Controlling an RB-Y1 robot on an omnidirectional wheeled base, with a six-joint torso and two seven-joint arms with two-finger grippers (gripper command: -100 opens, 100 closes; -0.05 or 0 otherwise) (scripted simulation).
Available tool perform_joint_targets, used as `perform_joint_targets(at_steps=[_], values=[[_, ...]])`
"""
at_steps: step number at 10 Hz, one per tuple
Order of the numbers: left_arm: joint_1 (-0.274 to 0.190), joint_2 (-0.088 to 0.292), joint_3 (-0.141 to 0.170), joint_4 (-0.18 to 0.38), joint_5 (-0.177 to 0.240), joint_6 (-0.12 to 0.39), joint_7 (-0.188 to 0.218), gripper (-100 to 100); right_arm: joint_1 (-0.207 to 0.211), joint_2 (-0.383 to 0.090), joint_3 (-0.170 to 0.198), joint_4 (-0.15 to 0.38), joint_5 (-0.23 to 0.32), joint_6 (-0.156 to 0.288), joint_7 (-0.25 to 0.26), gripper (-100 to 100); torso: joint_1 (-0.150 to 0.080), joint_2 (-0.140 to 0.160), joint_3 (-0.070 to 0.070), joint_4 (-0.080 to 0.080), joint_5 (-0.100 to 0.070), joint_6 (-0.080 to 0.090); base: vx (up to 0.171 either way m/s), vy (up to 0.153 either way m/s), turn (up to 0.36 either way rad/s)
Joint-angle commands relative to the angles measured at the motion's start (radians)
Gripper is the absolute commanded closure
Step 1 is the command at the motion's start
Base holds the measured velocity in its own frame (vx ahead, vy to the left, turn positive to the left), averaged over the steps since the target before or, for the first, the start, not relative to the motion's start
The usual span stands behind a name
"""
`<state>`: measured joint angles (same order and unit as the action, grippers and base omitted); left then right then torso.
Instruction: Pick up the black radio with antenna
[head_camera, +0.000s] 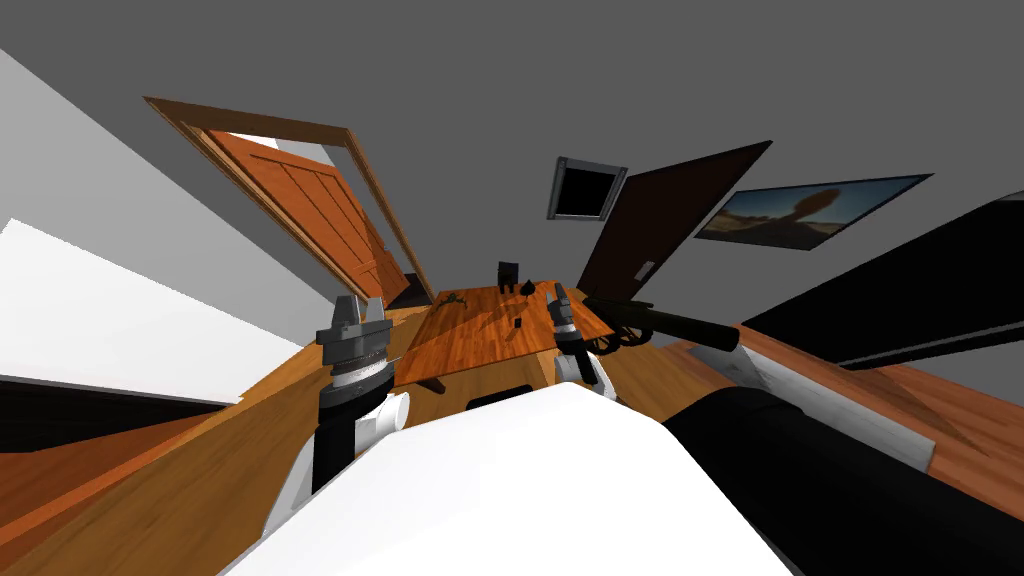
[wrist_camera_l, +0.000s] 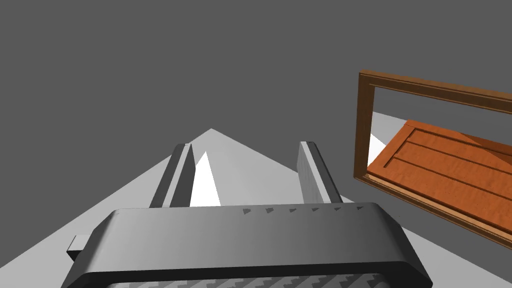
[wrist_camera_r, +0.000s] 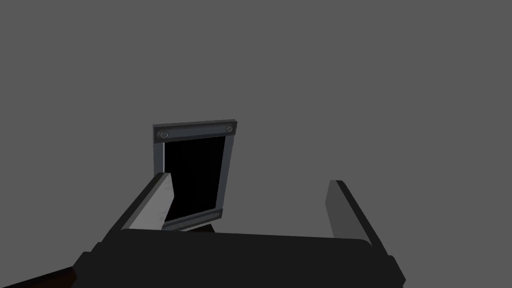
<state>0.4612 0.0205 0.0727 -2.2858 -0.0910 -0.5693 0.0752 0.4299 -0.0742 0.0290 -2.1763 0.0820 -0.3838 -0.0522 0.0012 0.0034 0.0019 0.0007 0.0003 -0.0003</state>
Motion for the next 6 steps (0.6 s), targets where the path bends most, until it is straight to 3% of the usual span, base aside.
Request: perform_joint_targets(at_steps=[1,4,6], values=[[0.0,0.0,0.0,0.0,0.0,0.0,0.0,0,-0.016,-0.021,0.003,0.05,0.003,0.035,0.025,-100,0.0,0.0,0.0,0.0,0.0,0.0,-0.076,0.037,0.262],[0.0,0.0,0.0,0.0,0.0,0.0,0.0,0,-0.04,-0.037,-0.002,0.122,0.003,0.064,0.04,-100,-0.001,0.0,0.0,0.0,0.0,0.0,-0.054,0.016,0.107],[0.0,0.0,0.0,0.0,0.0,0.0,0.0,0,-0.091,-0.066,-0.012,0.203,0.003,0.122,0.075,-100,-0.001,0.0,0.0,0.0,0.0,0.0,-0.06,0.03,0.238]])
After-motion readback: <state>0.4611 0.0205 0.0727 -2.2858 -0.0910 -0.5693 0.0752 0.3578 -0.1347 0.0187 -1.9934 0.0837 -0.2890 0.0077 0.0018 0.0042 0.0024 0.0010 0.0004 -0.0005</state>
